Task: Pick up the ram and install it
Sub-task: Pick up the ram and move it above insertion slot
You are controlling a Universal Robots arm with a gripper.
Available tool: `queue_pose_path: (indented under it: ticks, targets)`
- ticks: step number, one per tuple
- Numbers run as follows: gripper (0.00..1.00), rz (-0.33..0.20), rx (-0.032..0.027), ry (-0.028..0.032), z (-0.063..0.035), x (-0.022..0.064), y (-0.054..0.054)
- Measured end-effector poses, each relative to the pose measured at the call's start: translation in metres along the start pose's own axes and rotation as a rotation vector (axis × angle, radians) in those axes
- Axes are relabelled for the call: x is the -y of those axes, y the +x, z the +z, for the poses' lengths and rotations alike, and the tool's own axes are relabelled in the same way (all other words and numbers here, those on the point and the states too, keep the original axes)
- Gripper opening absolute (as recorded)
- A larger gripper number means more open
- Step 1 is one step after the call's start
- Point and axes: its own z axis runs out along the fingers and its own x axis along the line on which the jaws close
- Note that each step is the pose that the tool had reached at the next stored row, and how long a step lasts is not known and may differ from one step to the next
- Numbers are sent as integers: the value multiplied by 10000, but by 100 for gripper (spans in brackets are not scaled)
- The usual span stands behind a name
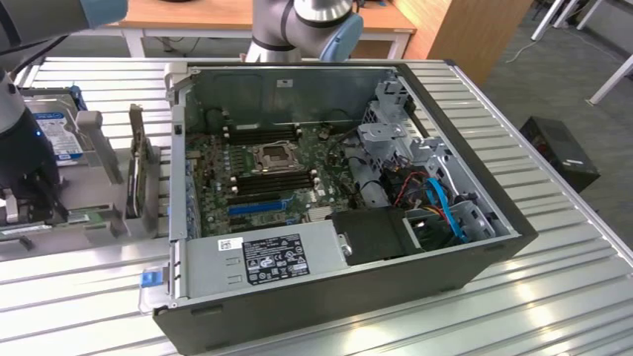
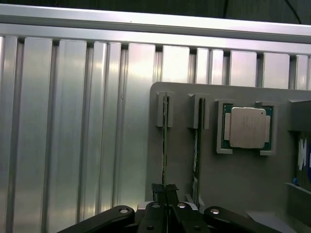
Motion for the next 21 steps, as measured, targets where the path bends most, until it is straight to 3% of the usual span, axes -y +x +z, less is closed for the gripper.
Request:
queue_pose_path:
  ticks: [9,21]
  targets:
    - [12,0,0,-1,-211,-2,-3]
    - [12,0,0,0,-574,-8,-8]
